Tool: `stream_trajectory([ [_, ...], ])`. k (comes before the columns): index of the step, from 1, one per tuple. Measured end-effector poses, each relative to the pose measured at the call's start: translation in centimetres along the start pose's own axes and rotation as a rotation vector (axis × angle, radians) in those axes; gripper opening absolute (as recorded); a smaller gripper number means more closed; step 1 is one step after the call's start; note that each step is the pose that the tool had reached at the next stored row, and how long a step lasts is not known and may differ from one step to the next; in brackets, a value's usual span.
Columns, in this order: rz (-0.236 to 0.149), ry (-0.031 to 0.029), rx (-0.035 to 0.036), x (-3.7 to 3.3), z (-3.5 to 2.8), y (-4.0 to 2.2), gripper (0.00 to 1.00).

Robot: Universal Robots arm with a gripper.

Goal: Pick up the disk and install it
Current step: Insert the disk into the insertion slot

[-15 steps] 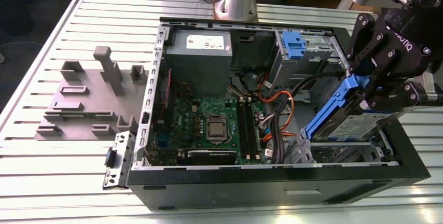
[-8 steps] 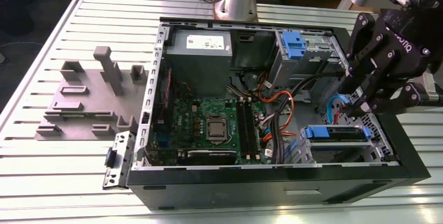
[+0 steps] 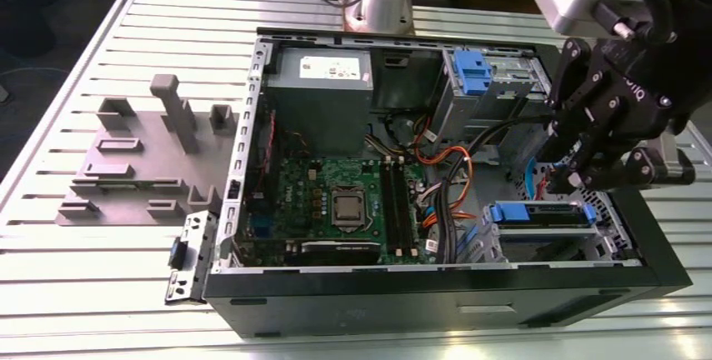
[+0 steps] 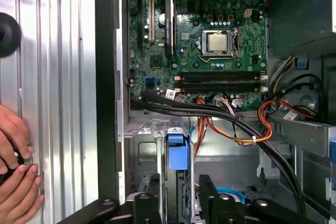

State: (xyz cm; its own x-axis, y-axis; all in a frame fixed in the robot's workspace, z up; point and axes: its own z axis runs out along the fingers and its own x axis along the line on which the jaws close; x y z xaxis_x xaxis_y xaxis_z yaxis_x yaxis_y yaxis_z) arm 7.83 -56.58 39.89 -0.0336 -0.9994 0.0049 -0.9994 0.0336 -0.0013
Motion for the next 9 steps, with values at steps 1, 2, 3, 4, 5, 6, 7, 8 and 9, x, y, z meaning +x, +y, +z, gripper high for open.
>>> stream_trajectory([
  [1, 0.0, 0.0, 0.0, 0.0, 0.18, 0.0, 0.36],
  [2, 0.0, -0.0002, 0.0, 0.0, 0.37, 0.0, 0.36],
  [3, 0.0, -0.0001, 0.0, 0.0, 0.54, 0.0, 0.3],
  [4, 0.0, 0.0, 0.0, 0.0, 0.72, 0.0, 0.24],
  [5, 0.0, 0.0, 0.0, 0.0, 0.9, 0.0, 0.24],
  [6, 0.0, 0.0, 0.0, 0.0, 1.1, 0.0, 0.19],
  [7, 0.0, 0.0, 0.0, -0.01, 1.27, 0.0, 0.13],
  [8, 0.0, 0.0, 0.0, -0.01, 1.45, 0.0, 0.13],
  [9, 0.0, 0.0, 0.0, -0.01, 1.63, 0.0, 0.11],
])
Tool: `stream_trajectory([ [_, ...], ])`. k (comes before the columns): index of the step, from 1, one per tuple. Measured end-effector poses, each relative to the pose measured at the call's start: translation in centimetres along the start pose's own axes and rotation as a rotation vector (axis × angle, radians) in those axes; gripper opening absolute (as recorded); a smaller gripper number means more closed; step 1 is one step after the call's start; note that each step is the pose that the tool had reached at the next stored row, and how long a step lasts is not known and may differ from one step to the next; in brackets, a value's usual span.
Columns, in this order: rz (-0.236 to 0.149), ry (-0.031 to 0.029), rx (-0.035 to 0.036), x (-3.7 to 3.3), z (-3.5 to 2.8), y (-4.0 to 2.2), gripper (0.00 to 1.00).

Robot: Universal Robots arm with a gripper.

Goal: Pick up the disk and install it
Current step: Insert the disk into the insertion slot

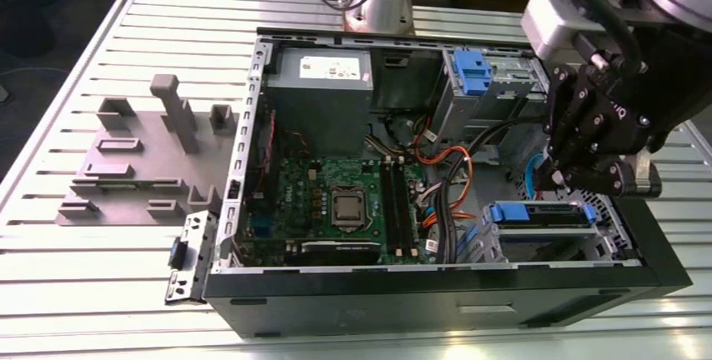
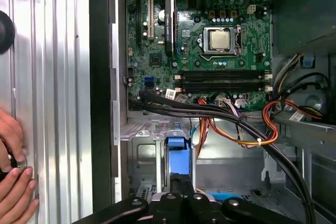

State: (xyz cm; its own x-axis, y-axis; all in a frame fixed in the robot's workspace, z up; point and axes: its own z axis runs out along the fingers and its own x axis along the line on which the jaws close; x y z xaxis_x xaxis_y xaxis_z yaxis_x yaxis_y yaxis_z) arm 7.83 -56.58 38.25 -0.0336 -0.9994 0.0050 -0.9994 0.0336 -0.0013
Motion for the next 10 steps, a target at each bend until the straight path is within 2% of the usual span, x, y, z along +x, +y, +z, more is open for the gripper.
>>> stream_trajectory([
  [7, 0.0, 0.0003, 0.0002, -0.01, 1.25, 0.0, 0.11],
  [10, 0.0, 0.0007, 0.0004, -0.01, 1.26, 0.0, 0.11],
])
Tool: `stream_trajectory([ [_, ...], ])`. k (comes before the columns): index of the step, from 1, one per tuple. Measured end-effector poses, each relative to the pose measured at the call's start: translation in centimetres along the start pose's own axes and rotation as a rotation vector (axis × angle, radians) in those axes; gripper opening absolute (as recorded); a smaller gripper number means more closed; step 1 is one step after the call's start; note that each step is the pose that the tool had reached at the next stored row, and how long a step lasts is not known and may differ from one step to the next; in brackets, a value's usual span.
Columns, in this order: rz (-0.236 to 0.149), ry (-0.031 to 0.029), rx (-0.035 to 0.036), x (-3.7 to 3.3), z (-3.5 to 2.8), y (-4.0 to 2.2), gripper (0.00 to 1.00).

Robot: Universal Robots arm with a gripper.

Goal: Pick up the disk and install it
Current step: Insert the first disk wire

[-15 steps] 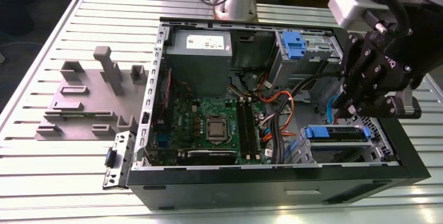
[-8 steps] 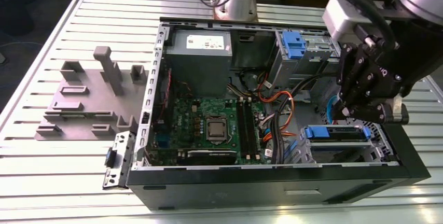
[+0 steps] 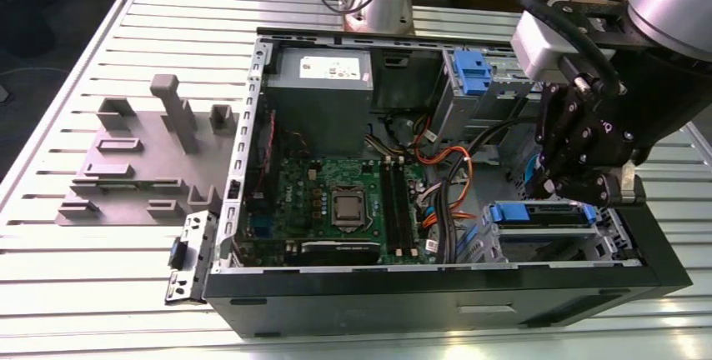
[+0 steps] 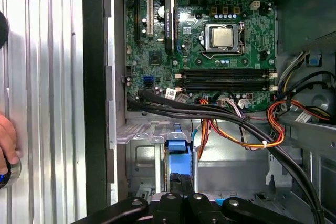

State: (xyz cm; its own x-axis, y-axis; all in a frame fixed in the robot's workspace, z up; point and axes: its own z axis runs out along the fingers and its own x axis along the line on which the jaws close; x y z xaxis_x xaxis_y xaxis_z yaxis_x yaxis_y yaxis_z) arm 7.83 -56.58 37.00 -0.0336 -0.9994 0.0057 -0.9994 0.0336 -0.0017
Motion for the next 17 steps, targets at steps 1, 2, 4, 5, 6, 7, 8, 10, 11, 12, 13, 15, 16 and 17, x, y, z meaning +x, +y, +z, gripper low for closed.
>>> stream_trajectory([
  [1, 0.0, 0.0002, 0.0001, 0.0, 0.0, 0.0, 0.11],
  [2, 0.0, 0.0002, 0.0, 0.0, 0.0, 0.0, 0.11],
  [4, 0.0, 0.0003, 0.0001, 0.0, 0.0, 0.0, 0.11],
  [5, 0.0, 0.0002, 0.0, 0.0, 0.0, 0.0, 0.11],
  [6, 0.0, 0.0003, 0.0, 0.0, 0.0, 0.0, 0.11],
  [7, 0.0, 0.0003, 0.0, 0.0, 0.0, 0.0, 0.11],
  [8, 0.0, 0.0003, 0.0, 0.0, 0.0, 0.0, 0.11],
  [10, 0.0, 0.0004, 0.0, 0.0, 0.0, 0.0, 0.11],
  [11, 0.0, 0.0004, 0.0, 0.0, 0.0, -0.04, 0.11],
  [12, 0.0, 0.0005, 0.0001, -0.01, -0.01, -0.11, 0.11],
  [13, 0.0, 0.0005, 0.0, -0.01, 0.0, -0.24, 0.11],
  [15, 0.0, 0.0004, -0.0006, -0.02, 0.01, -0.71, 0.11],
  [16, 0.0, 0.0005, -0.0012, -0.03, 0.0, -0.98, 0.11],
  [17, 0.0, 0.0005, -0.0018, -0.04, 0.01, -1.22, 0.11],
])
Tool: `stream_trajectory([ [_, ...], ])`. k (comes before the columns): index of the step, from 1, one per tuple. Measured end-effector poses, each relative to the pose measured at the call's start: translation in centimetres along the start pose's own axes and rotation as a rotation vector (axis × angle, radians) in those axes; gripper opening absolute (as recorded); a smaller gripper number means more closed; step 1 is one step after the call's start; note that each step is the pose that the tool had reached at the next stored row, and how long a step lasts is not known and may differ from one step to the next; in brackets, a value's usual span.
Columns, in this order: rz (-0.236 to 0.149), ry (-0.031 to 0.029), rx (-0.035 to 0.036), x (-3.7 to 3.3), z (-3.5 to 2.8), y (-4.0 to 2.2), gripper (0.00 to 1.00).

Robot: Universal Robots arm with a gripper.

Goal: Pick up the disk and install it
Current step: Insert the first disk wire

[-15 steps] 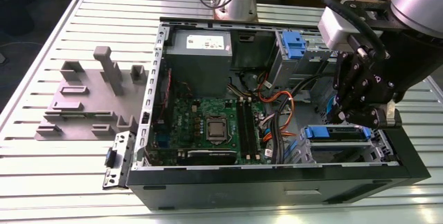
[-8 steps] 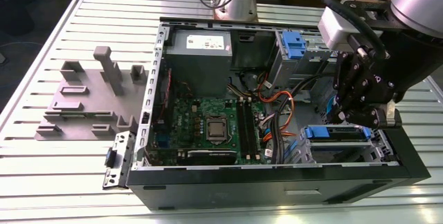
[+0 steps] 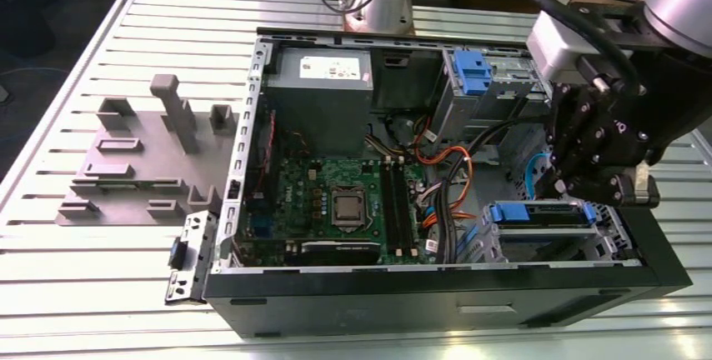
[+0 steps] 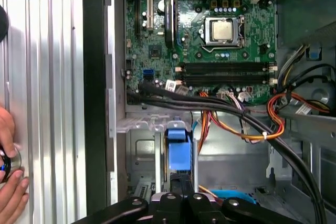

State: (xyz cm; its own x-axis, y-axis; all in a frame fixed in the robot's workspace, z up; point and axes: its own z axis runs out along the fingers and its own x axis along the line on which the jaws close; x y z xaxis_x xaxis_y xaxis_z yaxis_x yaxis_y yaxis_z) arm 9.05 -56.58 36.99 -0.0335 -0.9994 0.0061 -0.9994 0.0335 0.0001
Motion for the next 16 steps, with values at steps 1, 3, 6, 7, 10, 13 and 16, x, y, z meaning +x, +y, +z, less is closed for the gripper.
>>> stream_trajectory([
  [1, 0.0, 0.0, -0.0005, 0.0, 0.01, -0.2, 0.11],
  [3, 0.0, 0.0, -0.0016, -0.02, 0.01, -0.62, 0.11],
  [6, 0.0, 0.0003, -0.004, -0.05, 0.02, -1.48, 0.11],
  [7, 0.0, 0.0001, -0.0046, -0.06, 0.04, -1.72, 0.11],
  [10, 0.0, 0.0002, -0.0056, -0.08, 0.06, -2.3, 0.11],
  [13, 0.0, 0.0008, -0.0061, -0.1, 0.08, -2.74, 0.11],
  [16, 0.0, 0.002, -0.0061, -0.11, 0.08, -2.94, 0.11],
])
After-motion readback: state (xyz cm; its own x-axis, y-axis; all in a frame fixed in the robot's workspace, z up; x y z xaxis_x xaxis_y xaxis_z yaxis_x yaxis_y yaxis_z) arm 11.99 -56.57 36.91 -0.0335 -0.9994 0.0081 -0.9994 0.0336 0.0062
